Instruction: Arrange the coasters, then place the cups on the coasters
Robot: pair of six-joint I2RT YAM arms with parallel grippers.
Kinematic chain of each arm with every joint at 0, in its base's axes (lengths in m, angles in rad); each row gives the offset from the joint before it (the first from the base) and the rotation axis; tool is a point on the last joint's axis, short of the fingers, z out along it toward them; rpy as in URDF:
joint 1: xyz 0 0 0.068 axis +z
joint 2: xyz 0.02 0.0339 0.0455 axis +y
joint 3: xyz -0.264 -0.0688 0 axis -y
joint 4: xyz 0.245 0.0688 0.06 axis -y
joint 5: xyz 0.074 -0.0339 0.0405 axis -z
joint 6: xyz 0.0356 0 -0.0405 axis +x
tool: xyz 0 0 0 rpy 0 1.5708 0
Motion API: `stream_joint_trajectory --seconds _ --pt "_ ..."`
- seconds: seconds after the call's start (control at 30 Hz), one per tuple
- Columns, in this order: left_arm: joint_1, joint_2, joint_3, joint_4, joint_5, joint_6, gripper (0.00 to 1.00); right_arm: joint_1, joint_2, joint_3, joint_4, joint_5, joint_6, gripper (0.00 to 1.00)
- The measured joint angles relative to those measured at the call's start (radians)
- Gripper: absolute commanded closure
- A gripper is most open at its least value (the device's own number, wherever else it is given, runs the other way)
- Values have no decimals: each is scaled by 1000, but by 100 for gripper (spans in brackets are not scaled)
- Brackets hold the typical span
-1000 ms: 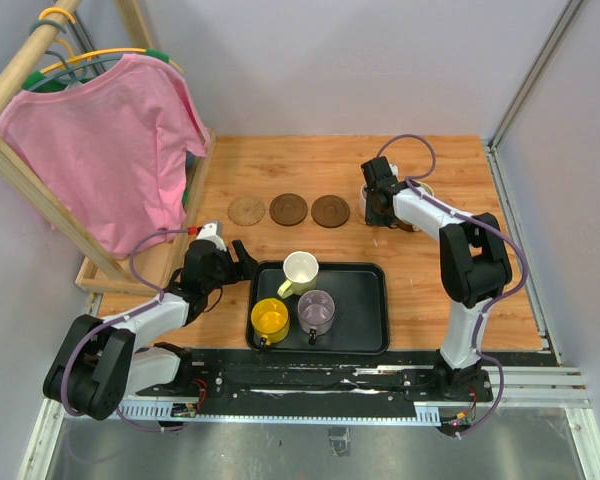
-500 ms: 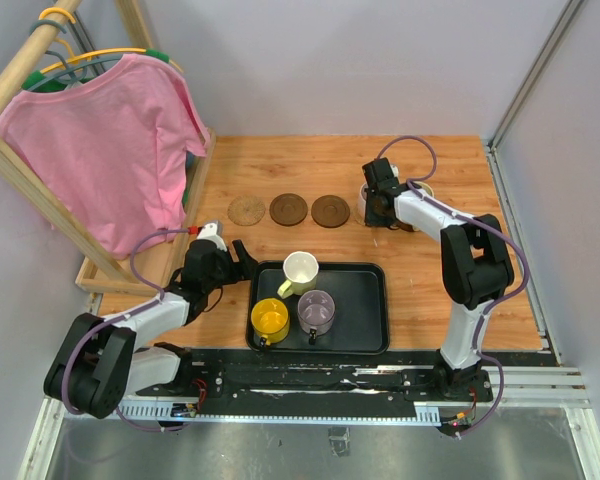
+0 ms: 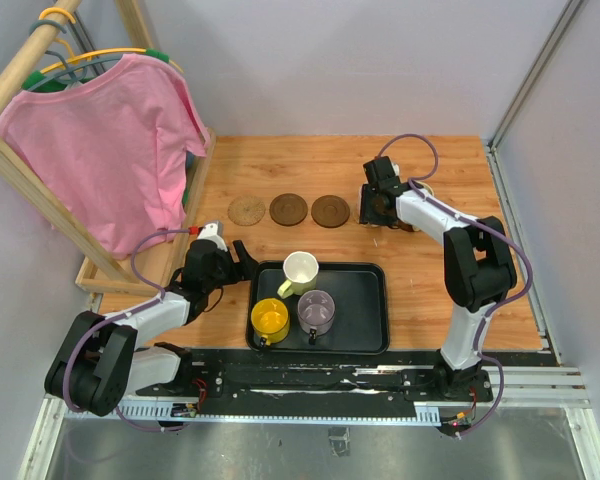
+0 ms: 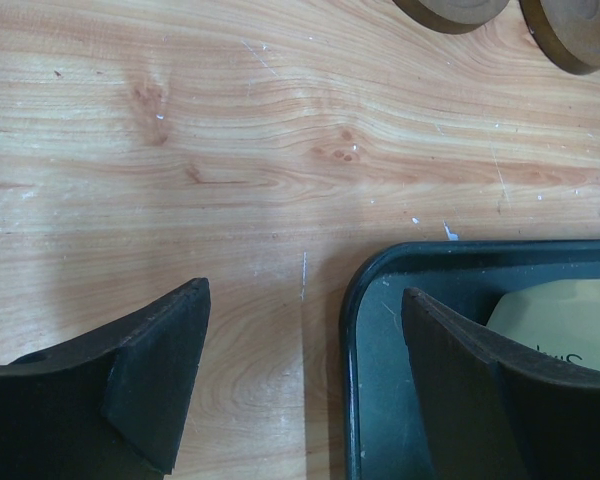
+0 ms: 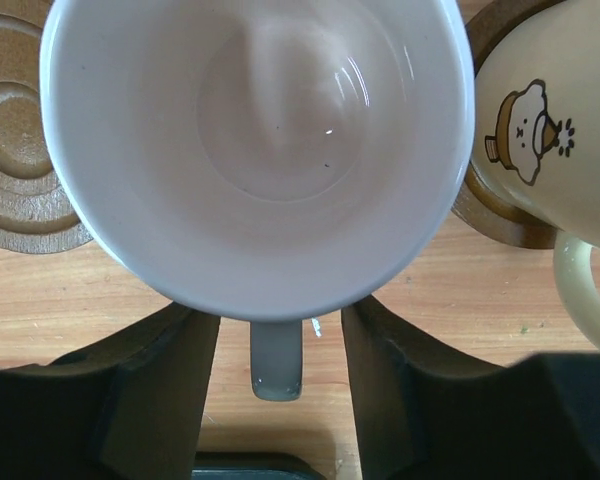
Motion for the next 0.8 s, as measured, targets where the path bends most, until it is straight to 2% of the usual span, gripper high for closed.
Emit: stream_joint_trajectory --seconds 0.37,0.8 --pt "0 -16 0 0 6 1 19 9 -49 -17 -2 26 -2 40" --pt "0 -210 -8 42 105 53 16 116 -394 -195 -2 67 -2 36"
